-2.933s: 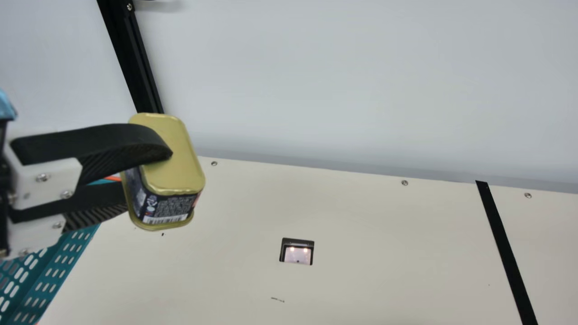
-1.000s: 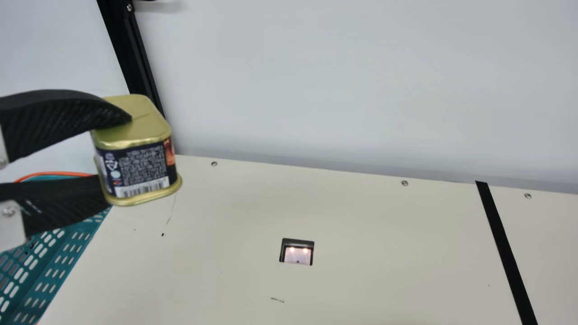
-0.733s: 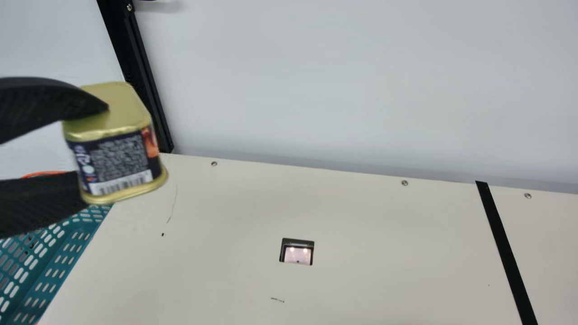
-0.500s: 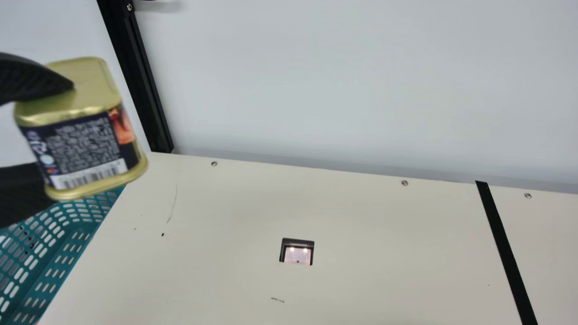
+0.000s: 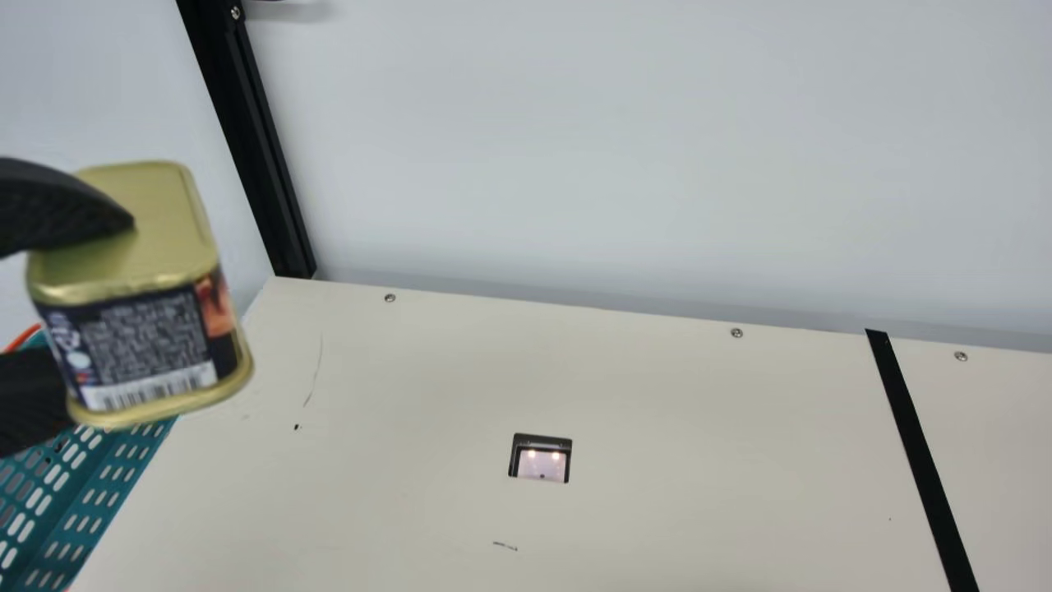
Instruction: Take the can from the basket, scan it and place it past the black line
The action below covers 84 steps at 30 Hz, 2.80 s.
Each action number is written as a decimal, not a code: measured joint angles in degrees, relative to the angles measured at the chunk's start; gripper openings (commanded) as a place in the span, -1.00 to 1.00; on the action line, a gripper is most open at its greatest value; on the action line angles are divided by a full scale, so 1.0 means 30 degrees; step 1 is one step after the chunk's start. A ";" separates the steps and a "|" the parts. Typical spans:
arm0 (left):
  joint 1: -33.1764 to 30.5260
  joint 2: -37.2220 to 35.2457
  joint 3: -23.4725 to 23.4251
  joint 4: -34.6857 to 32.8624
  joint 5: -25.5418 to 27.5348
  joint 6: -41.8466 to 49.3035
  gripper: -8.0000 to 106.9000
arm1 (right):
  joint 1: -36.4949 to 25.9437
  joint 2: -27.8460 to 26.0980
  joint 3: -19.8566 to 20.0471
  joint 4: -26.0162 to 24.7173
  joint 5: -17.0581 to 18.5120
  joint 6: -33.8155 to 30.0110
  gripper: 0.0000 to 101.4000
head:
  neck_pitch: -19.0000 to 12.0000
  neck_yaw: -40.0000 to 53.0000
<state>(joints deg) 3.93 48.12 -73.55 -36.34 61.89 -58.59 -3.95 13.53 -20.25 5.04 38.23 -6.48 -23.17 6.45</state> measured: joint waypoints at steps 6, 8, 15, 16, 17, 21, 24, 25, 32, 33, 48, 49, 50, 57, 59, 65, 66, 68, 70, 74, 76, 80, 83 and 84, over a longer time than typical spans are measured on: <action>-0.2033 0.0787 -0.0165 0.2519 -0.0603 0.0141 -0.68 | 0.0000 0.0000 0.0000 0.0000 0.0000 0.0000 1.00 | 0.0000 0.0000; -0.2957 0.1129 -0.0239 0.3657 -0.0978 -0.0093 -0.68 | 0.0000 0.0000 0.0000 0.0000 0.0000 0.0000 1.00 | 0.0098 0.0000; -0.6582 0.2434 -0.0343 0.7988 -0.2292 -0.1376 -0.68 | 0.0000 0.0000 0.0000 0.0000 0.0000 0.0000 1.00 | 0.0000 0.0000; -0.7165 0.2652 -0.0343 0.8699 -0.2429 -0.1622 -0.68 | 0.0000 0.0000 0.0000 0.0000 0.0000 0.0000 1.00 | 0.0000 0.0098; -0.7758 0.2894 -0.0343 0.9421 -0.2602 -0.1853 -0.68 | 0.0000 0.0000 0.0000 0.0000 0.0000 0.0000 1.00 | 0.0098 0.0000; -1.0010 0.3655 -0.0104 1.2416 -0.3232 -0.2838 -0.68 | 0.0000 0.0000 0.0000 0.0000 0.0000 0.0000 1.00 | 0.0000 0.0000; -1.1632 0.4040 0.0215 1.4579 -0.3732 -0.3505 -0.68 | 0.0000 0.0000 0.0000 0.0000 0.0000 0.0000 1.00 | 0.0000 0.0000; -1.2190 0.4129 0.0296 1.5396 -0.3739 -0.3611 -0.68 | 0.0000 0.0000 0.0000 0.0000 0.0000 0.0000 1.00 | 0.0098 0.0000; -1.5436 0.4693 0.1164 2.0774 -0.4194 -0.4822 -0.68 | 0.0000 0.0000 0.0000 0.0000 0.0000 0.0000 1.00 | 0.0000 0.0000; -1.5844 0.4765 0.1325 2.1570 -0.4236 -0.5024 -0.68 | 0.0000 0.0000 0.0000 0.0000 0.0000 0.0000 1.00 | 0.0000 0.0000; -1.8553 0.5230 0.4434 3.1470 -0.4835 -0.6550 -0.68 | 0.0000 0.0000 0.0000 0.0000 0.0000 0.0000 1.00 | 0.0000 0.0000; -1.8518 0.5230 0.4700 3.2075 -0.4967 -0.6700 -0.68 | 0.0000 0.0000 0.0000 0.0000 0.0000 0.0000 1.00 | 0.0000 0.0000; -1.8517 0.5238 0.4966 3.2661 -0.5030 -0.6884 -0.68 | 0.0000 0.0000 0.0000 0.0000 0.0000 0.0000 1.00 | 0.0000 0.0000; -1.8153 0.5193 0.6648 3.6255 -0.6036 -0.8730 -0.68 | 0.0000 0.0000 0.0000 0.0000 0.0000 0.0000 1.00 | 0.0098 0.0098; -1.7979 0.5193 0.7075 3.7137 -0.6200 -0.9301 -0.68 | 0.0000 0.0000 0.0000 0.0000 0.0000 0.0000 1.00 | 0.0000 0.0000; -1.7903 0.5434 0.8390 3.9581 -0.6553 -1.1154 -0.68 | 0.0000 0.0000 0.0000 0.0000 0.0000 0.0000 1.00 | 0.0000 0.0000; -1.7950 0.5524 0.8594 3.9988 -0.6596 -1.1479 -0.68 | 0.0000 0.0000 0.0000 0.0000 0.0000 0.0000 1.00 | 0.0000 0.0000; -1.8086 0.5653 0.8917 4.0738 -0.6596 -1.2090 -0.68 | 0.0000 0.0000 0.0000 0.0000 0.0000 0.0000 1.00 | 0.0098 0.0000; -1.8237 0.5903 0.9185 4.1538 -0.6589 -1.2732 -0.68 | 0.0000 0.0000 0.0000 0.0000 0.0000 0.0000 1.00 | 0.0000 0.0000; -1.8611 0.6489 0.9807 4.3329 -0.6255 -1.4272 -0.68 | 0.0000 0.0000 0.0000 0.0000 0.0000 0.0000 1.00 | 0.0098 0.0000; -1.8820 0.6836 1.0097 4.4192 -0.6001 -1.5050 -0.68 | 0.0000 0.0000 0.0000 0.0000 0.0000 0.0000 1.00 | 0.0098 0.0000; -1.9262 0.7358 1.0431 4.5303 -0.5503 -1.6273 -0.68 | 0.0000 0.0000 0.0000 0.0000 0.0000 0.0000 1.00 | 0.0098 0.0000; -1.9763 0.7529 1.0476 4.5472 -0.4953 -1.6720 -0.68 | 0.0000 0.0000 0.0000 0.0000 0.0000 0.0000 1.00 | 0.0098 0.0000; -1.9888 0.7572 1.0477 4.5472 -0.4803 -1.6823 -0.68 | 0.0000 0.0000 0.0000 0.0000 0.0000 0.0000 1.00 | 0.0098 0.0098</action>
<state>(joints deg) -55.73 70.84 -42.12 100.07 47.48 -109.06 -3.95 13.53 -20.25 5.04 38.23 -6.48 -22.87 6.74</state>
